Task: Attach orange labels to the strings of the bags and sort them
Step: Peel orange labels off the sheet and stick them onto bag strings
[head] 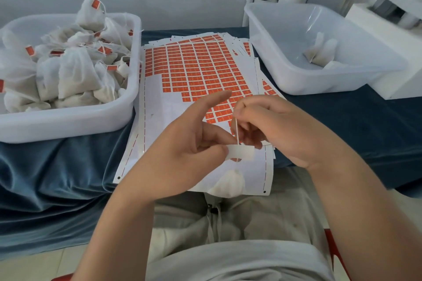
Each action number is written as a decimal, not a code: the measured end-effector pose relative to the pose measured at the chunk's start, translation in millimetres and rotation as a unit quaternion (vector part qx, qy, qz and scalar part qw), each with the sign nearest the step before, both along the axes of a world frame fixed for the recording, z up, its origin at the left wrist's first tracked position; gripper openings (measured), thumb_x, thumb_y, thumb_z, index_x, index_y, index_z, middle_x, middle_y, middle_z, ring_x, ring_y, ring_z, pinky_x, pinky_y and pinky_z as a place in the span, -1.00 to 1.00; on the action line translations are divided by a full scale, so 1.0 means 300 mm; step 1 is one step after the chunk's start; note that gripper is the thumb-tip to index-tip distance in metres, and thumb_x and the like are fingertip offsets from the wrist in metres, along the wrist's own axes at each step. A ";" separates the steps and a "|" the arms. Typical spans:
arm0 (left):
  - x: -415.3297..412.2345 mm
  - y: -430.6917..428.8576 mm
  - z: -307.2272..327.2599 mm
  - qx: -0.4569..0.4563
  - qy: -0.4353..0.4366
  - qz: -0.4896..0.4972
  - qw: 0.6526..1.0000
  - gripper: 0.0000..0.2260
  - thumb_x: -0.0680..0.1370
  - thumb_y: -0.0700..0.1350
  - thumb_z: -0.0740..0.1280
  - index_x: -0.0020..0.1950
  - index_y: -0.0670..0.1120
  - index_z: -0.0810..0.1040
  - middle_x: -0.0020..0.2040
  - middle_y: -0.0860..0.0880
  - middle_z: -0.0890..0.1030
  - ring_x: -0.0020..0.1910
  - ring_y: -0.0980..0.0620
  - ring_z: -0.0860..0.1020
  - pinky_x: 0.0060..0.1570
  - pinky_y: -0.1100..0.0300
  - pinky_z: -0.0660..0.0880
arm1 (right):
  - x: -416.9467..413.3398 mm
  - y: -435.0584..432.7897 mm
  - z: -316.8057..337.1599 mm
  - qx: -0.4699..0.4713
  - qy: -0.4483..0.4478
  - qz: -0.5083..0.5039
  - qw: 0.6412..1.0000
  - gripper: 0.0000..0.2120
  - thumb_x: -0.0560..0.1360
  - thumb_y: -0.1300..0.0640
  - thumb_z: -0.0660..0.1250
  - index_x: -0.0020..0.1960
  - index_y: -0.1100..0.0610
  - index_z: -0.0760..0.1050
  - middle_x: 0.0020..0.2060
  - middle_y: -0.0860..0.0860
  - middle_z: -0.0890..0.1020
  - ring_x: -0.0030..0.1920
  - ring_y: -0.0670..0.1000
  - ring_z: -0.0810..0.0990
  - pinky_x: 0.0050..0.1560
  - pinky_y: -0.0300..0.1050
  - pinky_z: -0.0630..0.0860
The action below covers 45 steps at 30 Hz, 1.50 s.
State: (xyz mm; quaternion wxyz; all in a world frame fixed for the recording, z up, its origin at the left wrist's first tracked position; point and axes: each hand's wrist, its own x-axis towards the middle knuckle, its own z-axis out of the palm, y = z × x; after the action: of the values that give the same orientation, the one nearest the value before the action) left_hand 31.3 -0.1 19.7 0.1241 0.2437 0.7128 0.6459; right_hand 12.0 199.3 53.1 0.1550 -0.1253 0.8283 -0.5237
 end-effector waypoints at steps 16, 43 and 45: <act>-0.088 -0.035 -0.070 0.235 -0.249 0.036 0.939 -0.52 0.63 -0.20 0.28 0.56 -0.05 0.40 -0.05 -0.22 0.70 -0.11 -0.08 0.71 -0.07 0.14 0.64 | -0.033 -0.012 -0.046 -0.274 -0.007 -0.062 0.960 -0.69 0.59 0.05 0.22 -0.32 -0.05 0.53 -0.08 0.17 0.75 -0.29 -0.02 0.63 -0.36 -0.22 0.51; -0.104 -0.020 -0.102 0.099 -0.236 0.077 0.964 -0.70 0.33 0.13 0.55 -0.09 -0.05 0.81 -0.26 -0.04 0.64 -0.29 0.09 0.51 -0.05 0.13 0.45 | -0.040 -0.026 -0.067 -0.128 0.049 -0.085 0.987 -0.65 0.58 0.01 0.19 -0.35 -0.16 0.54 -0.23 0.04 0.71 -0.24 -0.02 0.64 -0.13 -0.11 0.57; -0.104 -0.020 -0.102 0.077 -0.229 0.085 0.967 -0.69 0.33 0.16 0.54 -0.11 -0.04 0.81 -0.29 -0.04 0.63 -0.29 0.08 0.50 -0.01 0.05 0.43 | -0.040 -0.024 -0.071 -0.116 0.062 -0.084 0.988 -0.61 0.62 0.04 0.18 -0.34 -0.17 0.55 -0.23 0.03 0.71 -0.24 -0.03 0.65 -0.13 -0.14 0.59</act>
State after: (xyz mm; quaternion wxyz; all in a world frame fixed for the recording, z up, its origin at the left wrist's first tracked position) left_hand 0.2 -6.1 -10.8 0.2099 0.0367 0.6316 0.7454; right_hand -0.1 192.0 31.6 0.0432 -0.1042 0.7776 -0.6186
